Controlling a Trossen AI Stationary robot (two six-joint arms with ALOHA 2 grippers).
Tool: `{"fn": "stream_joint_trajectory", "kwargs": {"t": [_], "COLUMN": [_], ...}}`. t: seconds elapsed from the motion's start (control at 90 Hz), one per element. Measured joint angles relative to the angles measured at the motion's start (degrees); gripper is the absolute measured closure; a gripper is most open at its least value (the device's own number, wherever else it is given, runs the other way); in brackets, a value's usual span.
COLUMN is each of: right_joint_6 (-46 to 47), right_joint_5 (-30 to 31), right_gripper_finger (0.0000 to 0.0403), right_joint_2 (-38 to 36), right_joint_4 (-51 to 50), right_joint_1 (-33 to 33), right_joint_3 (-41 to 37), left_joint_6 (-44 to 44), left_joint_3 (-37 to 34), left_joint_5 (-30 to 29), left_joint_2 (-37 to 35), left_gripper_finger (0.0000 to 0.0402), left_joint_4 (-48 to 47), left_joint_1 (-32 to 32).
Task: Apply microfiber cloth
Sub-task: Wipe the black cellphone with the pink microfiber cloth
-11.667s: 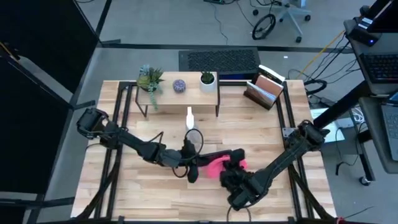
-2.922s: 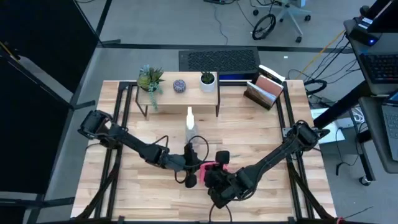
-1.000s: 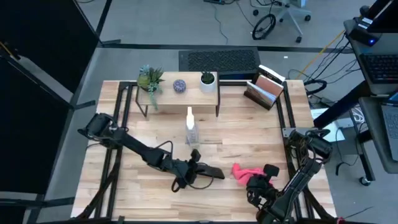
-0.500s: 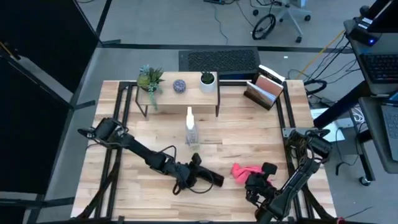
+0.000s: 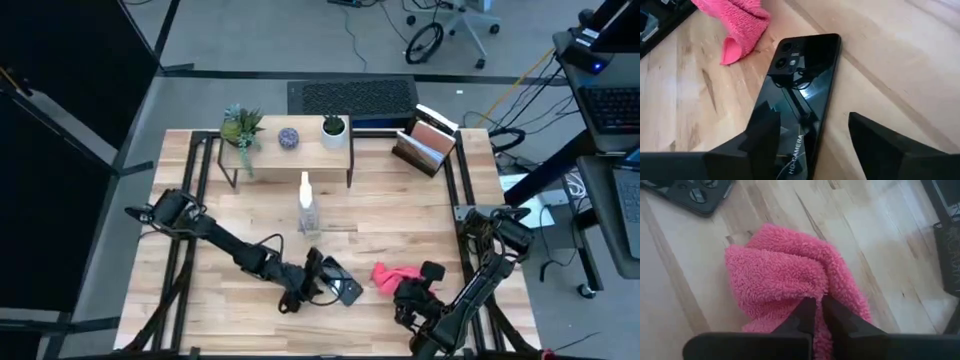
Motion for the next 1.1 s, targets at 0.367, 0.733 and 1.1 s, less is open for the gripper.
{"fn": "stream_joint_trajectory", "kwargs": {"t": [0.367, 0.733, 1.1], "right_joint_6": [-4.7, -20.0, -29.6], "right_joint_5": [7.3, 2.3, 1.5], "right_gripper_finger": [0.0403, 0.0403, 0.0403], "right_joint_2": [0.0, -0.1, -0.3], "right_joint_4": [13.1, 40.1, 40.8], "right_joint_1": [-3.8, -7.6, -10.8], "right_joint_3": [0.0, -11.0, -12.2], "left_joint_6": [-19.4, -27.0, -27.0], "left_joint_3": [0.1, 0.0, 0.1], "left_joint_5": [-5.2, 1.6, 16.4], "left_joint_2": [-8.1, -5.4, -2.5], "left_gripper_finger": [0.0176, 0.0175, 0.0175], "left_joint_4": [-15.4, -19.4, -12.7], "left_joint_1": [3.5, 6.8, 5.4]}}
